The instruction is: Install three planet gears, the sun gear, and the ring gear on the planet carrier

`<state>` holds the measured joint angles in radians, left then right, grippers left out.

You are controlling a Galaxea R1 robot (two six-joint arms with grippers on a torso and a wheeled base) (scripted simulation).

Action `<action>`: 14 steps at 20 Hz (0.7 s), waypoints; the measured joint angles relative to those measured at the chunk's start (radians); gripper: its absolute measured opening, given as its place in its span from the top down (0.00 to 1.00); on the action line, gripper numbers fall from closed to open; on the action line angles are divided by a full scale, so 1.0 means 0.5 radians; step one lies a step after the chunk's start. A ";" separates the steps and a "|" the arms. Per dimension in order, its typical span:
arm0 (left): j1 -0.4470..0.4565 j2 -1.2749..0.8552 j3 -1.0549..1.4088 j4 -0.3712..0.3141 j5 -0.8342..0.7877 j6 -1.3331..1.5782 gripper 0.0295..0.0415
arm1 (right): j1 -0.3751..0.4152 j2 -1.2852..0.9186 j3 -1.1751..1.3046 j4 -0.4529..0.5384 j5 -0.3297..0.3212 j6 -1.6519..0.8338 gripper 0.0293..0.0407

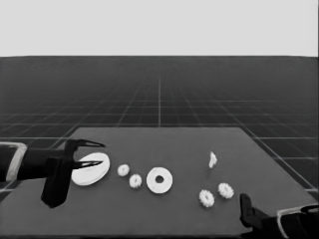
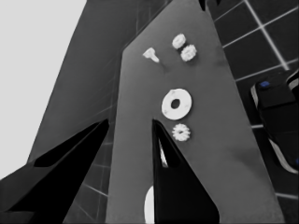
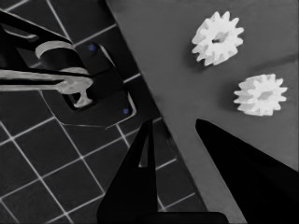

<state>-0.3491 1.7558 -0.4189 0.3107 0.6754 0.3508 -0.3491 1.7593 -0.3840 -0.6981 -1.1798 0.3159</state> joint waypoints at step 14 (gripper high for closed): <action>0.695 1.886 -1.822 -0.253 1.717 -3.404 0.25 | -0.011 0.000 -0.006 0.001 0.000 0.000 0.19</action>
<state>-0.0015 2.6990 -1.3297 0.1840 1.5338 -1.3512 -0.3547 1.7592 -0.3867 -0.6976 -1.1801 0.3159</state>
